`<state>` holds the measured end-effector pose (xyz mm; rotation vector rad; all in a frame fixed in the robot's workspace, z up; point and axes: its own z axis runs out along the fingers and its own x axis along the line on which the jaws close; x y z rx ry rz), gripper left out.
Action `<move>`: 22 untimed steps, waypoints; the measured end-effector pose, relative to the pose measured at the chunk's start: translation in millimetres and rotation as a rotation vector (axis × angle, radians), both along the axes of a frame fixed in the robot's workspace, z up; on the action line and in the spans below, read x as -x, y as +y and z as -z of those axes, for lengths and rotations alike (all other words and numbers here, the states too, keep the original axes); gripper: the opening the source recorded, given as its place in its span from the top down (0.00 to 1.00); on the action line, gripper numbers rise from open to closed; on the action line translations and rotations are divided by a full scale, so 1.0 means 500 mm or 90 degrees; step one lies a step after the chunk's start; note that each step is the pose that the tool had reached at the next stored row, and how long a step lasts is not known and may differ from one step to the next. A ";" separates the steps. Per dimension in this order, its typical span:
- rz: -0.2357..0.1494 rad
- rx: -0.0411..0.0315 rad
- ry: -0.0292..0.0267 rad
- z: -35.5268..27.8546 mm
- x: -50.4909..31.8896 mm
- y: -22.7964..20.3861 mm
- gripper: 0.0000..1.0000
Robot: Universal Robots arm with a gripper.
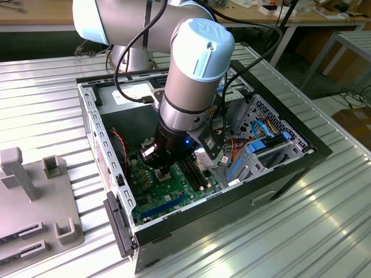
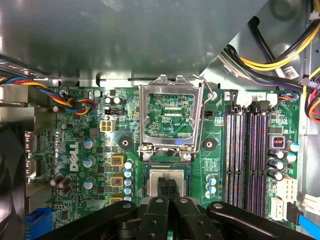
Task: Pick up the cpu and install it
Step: 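Close the cpu cover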
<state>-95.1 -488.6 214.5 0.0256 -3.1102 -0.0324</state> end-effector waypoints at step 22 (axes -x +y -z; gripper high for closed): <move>-0.039 0.0004 -0.0003 -0.036 -0.008 0.0156 0.89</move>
